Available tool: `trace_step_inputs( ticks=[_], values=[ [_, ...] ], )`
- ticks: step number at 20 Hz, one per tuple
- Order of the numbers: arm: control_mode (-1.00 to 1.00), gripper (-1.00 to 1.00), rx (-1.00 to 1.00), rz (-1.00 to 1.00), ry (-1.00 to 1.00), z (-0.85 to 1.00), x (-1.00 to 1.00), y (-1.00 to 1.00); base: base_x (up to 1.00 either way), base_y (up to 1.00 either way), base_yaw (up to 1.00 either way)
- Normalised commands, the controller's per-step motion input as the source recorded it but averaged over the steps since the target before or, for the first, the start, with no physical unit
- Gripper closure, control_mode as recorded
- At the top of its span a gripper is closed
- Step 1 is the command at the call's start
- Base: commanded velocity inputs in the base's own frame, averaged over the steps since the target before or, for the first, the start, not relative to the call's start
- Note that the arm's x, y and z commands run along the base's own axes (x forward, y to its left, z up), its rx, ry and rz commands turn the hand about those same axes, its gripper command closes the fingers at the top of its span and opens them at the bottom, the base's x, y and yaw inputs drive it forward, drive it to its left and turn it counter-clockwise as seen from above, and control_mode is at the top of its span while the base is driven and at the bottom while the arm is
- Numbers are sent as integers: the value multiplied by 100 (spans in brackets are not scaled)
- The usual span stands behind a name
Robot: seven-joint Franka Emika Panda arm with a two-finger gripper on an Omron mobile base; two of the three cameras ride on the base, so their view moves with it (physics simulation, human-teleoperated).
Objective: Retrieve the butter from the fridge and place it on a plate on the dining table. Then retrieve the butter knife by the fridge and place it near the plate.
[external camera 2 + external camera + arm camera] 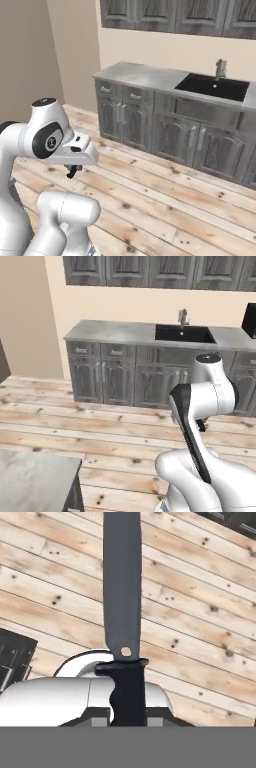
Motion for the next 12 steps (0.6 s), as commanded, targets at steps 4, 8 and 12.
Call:
trace_step_inputs(
  ticks=[4,8,12],
  values=[
    [100,100,0,0,0,0,0,0,100,-47,10],
    [100,100,0,0,0,0,0,0,100,-28,31],
    [100,100,0,0,0,0,0,0,99,-45,60]
  ],
)
